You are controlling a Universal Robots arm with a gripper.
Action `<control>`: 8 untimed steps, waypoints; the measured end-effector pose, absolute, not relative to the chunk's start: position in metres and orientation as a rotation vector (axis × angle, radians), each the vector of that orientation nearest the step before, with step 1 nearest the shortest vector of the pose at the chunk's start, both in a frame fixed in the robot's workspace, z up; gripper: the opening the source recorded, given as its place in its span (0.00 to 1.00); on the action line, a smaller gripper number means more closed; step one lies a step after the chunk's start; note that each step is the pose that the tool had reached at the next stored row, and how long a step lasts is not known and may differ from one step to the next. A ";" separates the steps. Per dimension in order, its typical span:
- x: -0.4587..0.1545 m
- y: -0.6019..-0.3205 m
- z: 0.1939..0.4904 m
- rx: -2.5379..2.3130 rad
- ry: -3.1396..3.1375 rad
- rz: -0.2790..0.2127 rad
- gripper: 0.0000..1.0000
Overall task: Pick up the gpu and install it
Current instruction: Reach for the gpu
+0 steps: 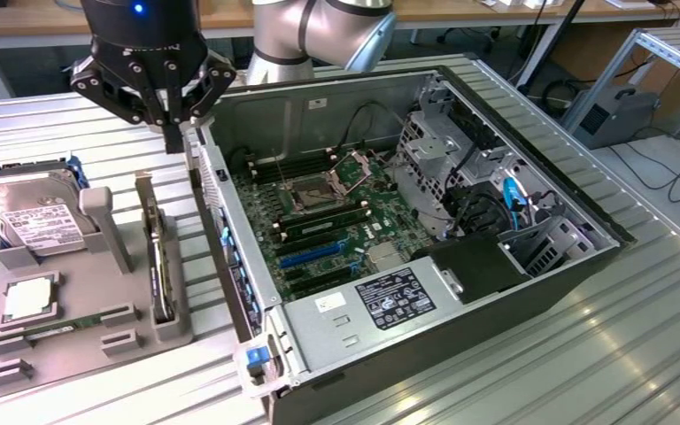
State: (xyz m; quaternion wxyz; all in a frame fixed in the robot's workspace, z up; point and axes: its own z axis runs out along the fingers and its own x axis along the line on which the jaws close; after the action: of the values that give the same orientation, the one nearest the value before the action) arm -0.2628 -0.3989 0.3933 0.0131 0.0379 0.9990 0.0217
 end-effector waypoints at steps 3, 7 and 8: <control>-0.264 -0.399 0.393 0.118 3.112 0.068 0.11; -0.267 -0.399 0.393 0.118 3.112 0.068 0.11; -0.267 -0.399 0.393 0.118 3.112 0.068 0.11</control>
State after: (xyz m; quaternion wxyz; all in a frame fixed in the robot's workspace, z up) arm -0.2672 -0.3989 0.3933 0.0131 0.0379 0.9990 0.0217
